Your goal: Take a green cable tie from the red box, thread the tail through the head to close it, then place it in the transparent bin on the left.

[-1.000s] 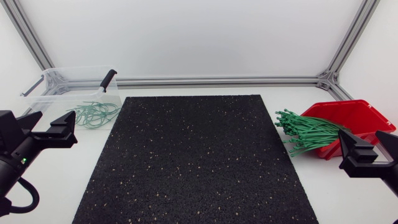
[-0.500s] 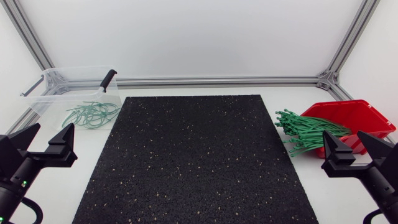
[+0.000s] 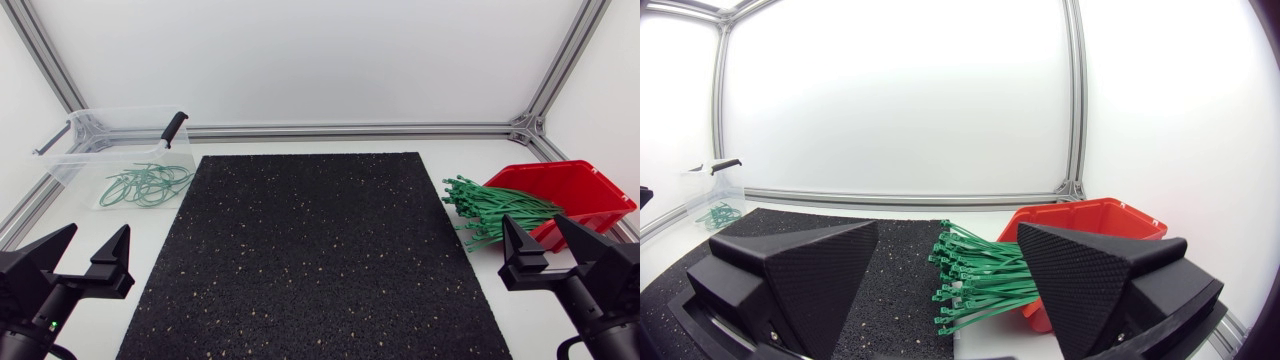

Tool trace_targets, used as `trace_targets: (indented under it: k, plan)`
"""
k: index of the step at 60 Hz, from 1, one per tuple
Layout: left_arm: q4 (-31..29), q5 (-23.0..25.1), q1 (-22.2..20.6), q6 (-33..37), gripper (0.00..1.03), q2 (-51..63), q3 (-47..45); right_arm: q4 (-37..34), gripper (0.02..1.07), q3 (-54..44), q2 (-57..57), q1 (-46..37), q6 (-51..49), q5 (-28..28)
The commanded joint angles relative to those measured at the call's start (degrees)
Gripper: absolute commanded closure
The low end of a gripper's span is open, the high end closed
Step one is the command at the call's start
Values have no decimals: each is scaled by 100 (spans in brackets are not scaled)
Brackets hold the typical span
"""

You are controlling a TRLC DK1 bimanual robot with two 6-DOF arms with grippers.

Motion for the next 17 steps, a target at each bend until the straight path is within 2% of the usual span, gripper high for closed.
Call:
trace_targets:
  k: [1,17]
  plan:
    - [-95,-49,-59,-121,4,-273,-196,99,6,-137,-32,-30,-78,-19]
    - [-174,-51,-73,-126,4,-405,-252,99,6,-137,-32,-30,-78,-19]
